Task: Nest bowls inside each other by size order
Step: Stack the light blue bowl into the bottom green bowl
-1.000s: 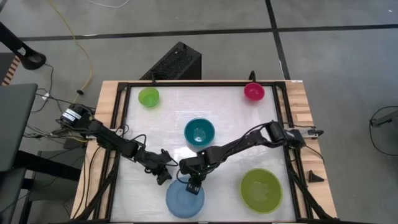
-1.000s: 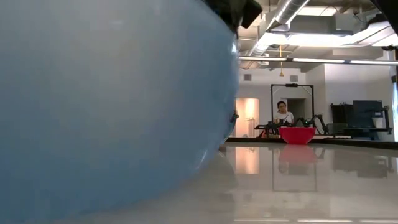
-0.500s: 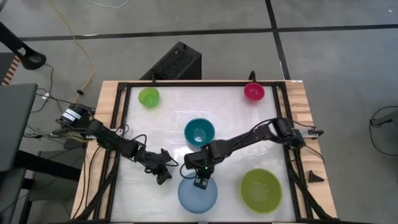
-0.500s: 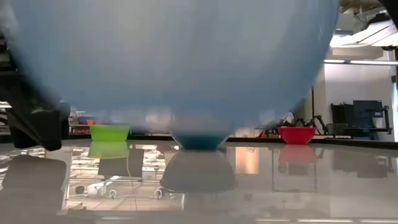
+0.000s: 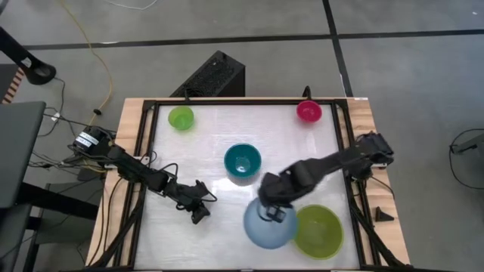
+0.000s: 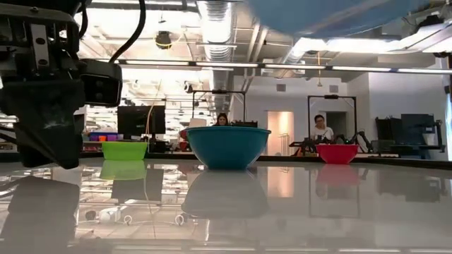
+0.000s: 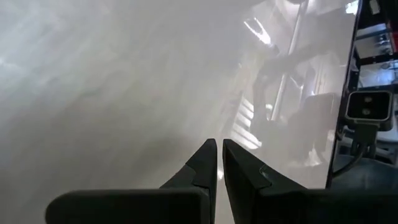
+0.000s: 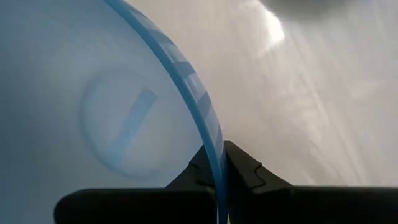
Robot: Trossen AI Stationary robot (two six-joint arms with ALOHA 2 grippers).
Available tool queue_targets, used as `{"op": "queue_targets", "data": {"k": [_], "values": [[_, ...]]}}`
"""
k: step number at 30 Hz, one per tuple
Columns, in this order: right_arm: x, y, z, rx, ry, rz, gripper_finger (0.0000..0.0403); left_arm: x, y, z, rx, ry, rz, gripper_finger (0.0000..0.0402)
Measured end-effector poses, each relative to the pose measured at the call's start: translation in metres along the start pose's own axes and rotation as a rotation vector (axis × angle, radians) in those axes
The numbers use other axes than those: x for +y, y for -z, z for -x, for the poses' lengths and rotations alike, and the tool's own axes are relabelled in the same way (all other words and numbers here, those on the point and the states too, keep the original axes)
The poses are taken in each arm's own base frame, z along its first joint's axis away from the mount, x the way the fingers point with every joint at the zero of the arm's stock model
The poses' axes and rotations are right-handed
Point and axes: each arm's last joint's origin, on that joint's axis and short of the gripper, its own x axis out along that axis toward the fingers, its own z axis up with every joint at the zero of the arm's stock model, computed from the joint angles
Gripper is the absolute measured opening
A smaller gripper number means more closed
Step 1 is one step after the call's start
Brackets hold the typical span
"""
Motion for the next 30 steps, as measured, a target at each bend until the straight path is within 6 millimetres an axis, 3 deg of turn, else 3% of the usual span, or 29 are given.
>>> {"op": "queue_targets", "data": {"k": [4, 9, 16, 20, 26, 30], "values": [[0.000, 0.036, 0.019, 0.018, 0.092, -0.069, 0.0031, -0.001, -0.001, 0.000, -0.019, 0.000, -0.008, 0.0015], [0.006, 0.072, 0.026, 0.009, 0.201, -0.182, 0.0031, 0.000, -0.003, 0.000, -0.039, -0.005, -0.010, 0.0015], [0.011, 0.123, -0.005, 0.044, 0.333, -0.351, 0.0031, 0.002, -0.011, 0.001, -0.045, 0.019, 0.007, 0.0015], [0.008, 0.159, -0.013, 0.008, 0.392, -0.455, 0.0031, 0.000, -0.015, 0.001, -0.049, 0.059, 0.011, 0.0015], [0.004, 0.203, -0.019, -0.050, 0.330, -0.579, 0.0034, 0.000, -0.019, 0.002, -0.044, 0.078, 0.017, 0.0015], [0.011, 0.214, -0.038, -0.019, 0.227, -0.574, 0.0033, 0.002, -0.022, 0.002, -0.051, 0.077, 0.023, 0.0015]]}}
